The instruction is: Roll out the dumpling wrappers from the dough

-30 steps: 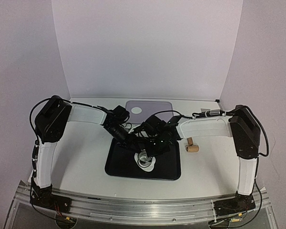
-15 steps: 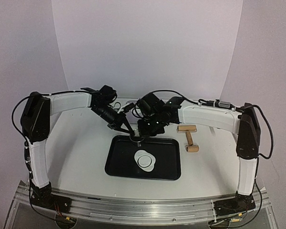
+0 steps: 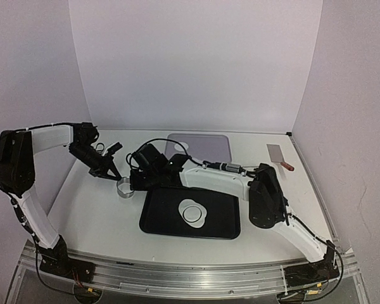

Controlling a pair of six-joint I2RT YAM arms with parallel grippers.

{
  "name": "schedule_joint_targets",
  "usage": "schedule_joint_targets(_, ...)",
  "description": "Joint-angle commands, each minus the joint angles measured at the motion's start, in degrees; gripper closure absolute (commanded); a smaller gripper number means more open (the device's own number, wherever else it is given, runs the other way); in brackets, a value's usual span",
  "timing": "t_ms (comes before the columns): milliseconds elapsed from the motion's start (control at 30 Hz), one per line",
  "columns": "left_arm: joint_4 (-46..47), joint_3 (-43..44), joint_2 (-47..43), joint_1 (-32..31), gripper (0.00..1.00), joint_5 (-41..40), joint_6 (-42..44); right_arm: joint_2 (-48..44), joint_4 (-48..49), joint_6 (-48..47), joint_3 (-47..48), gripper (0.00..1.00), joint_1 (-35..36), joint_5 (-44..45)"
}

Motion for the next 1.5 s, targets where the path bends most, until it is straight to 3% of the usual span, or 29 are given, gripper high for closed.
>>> schedule_joint_targets(0, 1.24, -5.21, -2.22, 4.2, 1.0, -6.45, 6.82, 3.69, 9.18, 3.62, 9.76, 1.0, 4.15, -6.62)
schedule_joint_targets(300, 7.34, -12.62, 1.79, 9.0, 1.0, -5.76, 11.05, 5.84, 10.38, 6.76, 5.81, 1.0, 5.91, -6.69)
schedule_joint_targets(633, 8.36, -12.84, 4.46, 9.01, 1.0, -4.16, 13.75, 0.16, 10.91, 2.99, 0.32, 0.67, 5.92, -6.35)
schedule_joint_targets(867, 8.86, -12.45, 6.83, 9.01, 1.0, -3.6, 15.39, -5.58, 11.08, -0.31, -5.19, 0.56, 5.64, -4.73)
schedule_joint_targets(1467, 13.96, -14.22, -4.15, 9.01, 1.0, -6.34, 17.59, -17.07, 11.07, -4.07, -18.38, 0.51, 1.97, -0.94)
